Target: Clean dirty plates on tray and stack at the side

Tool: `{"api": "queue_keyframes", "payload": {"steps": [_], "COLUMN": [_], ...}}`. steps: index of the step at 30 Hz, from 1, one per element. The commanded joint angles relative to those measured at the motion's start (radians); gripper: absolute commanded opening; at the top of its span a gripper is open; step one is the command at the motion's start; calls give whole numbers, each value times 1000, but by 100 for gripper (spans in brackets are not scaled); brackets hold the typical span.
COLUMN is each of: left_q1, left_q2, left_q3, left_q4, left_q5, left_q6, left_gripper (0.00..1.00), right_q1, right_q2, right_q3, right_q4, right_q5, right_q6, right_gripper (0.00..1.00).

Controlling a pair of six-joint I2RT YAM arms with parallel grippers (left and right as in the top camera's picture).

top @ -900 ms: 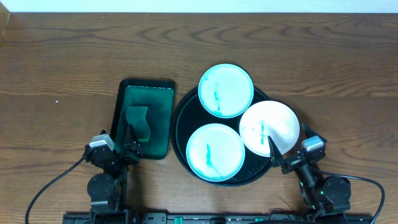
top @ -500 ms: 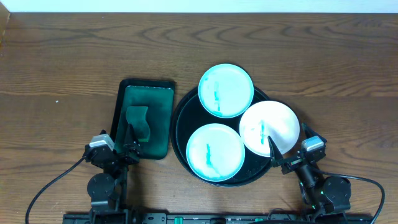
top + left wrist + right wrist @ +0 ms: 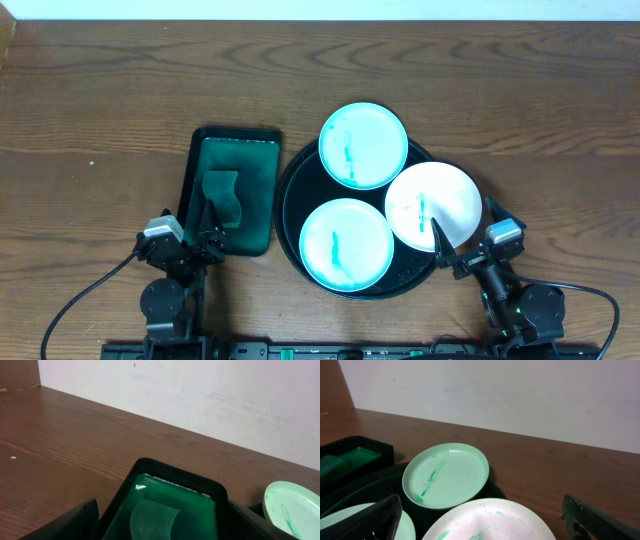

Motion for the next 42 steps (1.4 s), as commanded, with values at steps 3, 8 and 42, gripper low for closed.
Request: {"api": "queue_keyframes", "payload": {"steps": [3,8,42], "left_q1": [8,8,8], "left_q2": [-6,-6,988], "left_q3": [-34,-34,1106], "left_q4": [-6,-6,-802], "left_q5": [-2,-2,179], "left_q6": [13,13,13], "left_gripper": [80,80,80], "right_q1": [-6,-6,-6], "right_q2": [-3,-3,1191], "right_q3": [-1,-1,1231], "right_q4": [-6,-9,-631], "right_q5": [15,15,-231], "right_q6": [-18,-18,73], "right_gripper": [99,99,99]}}
